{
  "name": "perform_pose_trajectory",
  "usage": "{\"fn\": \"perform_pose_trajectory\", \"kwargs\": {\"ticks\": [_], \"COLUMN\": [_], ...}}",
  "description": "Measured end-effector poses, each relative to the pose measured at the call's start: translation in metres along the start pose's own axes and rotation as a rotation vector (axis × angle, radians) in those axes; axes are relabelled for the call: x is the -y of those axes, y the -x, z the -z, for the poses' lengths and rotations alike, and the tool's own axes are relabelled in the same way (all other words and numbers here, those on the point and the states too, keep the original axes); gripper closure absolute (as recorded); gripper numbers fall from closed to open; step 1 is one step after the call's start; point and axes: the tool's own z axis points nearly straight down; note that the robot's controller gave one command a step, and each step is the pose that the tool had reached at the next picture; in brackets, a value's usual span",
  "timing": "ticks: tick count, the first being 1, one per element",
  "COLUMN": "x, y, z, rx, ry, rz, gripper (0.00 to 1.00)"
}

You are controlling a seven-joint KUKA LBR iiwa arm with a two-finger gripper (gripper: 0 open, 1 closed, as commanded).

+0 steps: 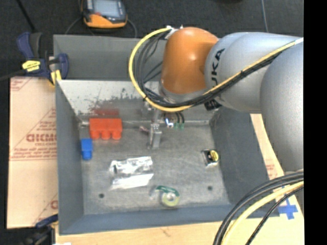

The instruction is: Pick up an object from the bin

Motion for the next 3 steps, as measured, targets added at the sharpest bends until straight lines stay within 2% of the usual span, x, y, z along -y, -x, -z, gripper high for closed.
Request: {"fn": "perform_pose_trajectory", "kwargs": {"ticks": [1, 2, 3], "x": [-0.012, -0.012, 0.0], "y": [-0.099, -0.095, -0.089], "z": [-0.09, -0.086, 0.016], "rx": [-0.01, 0.0, 0.005], "ry": [-0.002, 0.0, -0.002], "rz": [0.17, 0.166, 0.186], "gripper": [0.0, 1.0, 1.0]}}
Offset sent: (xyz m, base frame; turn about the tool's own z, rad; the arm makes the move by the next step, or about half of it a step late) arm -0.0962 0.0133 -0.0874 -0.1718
